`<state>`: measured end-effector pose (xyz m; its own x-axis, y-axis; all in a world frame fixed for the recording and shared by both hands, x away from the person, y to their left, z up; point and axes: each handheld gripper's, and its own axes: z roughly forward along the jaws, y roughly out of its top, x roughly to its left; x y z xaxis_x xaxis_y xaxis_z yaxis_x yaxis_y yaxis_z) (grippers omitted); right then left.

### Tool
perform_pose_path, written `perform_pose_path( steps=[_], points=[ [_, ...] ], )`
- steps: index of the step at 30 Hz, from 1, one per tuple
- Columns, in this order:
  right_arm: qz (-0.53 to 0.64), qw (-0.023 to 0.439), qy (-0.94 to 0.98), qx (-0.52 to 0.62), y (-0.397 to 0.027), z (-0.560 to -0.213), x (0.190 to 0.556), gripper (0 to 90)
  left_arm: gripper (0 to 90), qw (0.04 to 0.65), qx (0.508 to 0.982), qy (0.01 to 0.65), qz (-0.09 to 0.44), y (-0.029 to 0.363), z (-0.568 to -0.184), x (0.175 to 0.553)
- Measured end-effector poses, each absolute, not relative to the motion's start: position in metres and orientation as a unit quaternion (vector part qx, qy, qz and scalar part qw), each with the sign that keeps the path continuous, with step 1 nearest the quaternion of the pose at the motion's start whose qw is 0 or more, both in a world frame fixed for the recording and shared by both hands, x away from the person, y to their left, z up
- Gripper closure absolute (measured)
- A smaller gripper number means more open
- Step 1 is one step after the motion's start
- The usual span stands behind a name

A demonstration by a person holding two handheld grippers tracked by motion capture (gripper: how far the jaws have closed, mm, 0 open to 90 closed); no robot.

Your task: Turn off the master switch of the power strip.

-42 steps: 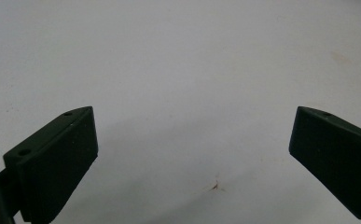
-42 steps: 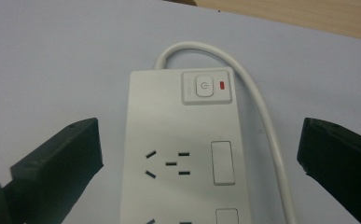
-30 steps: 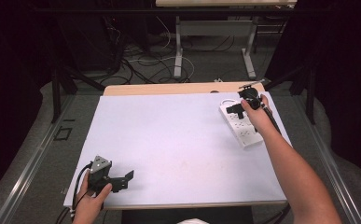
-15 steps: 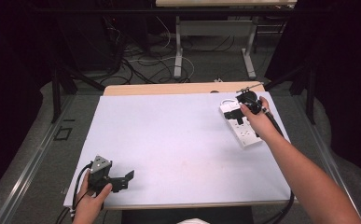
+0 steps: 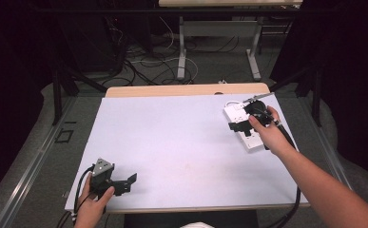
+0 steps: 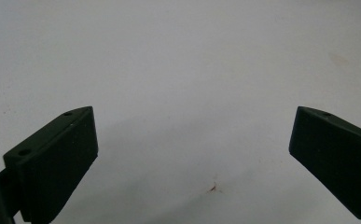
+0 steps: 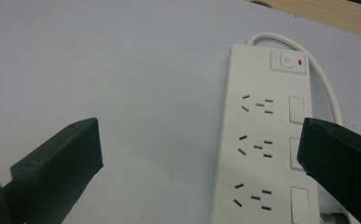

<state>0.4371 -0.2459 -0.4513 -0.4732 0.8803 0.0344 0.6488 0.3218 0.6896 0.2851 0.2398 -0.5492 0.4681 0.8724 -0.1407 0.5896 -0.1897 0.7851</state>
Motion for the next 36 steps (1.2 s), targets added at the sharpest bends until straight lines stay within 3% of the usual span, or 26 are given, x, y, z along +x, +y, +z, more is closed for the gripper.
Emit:
perform_pose_path(
  steps=[36],
  points=[
    [0.399,0.188,0.775,0.452,-0.29,-0.479,0.318,0.0,1.0,0.41,0.751,0.488,0.174,0.24,-0.549,0.285]
  ],
)
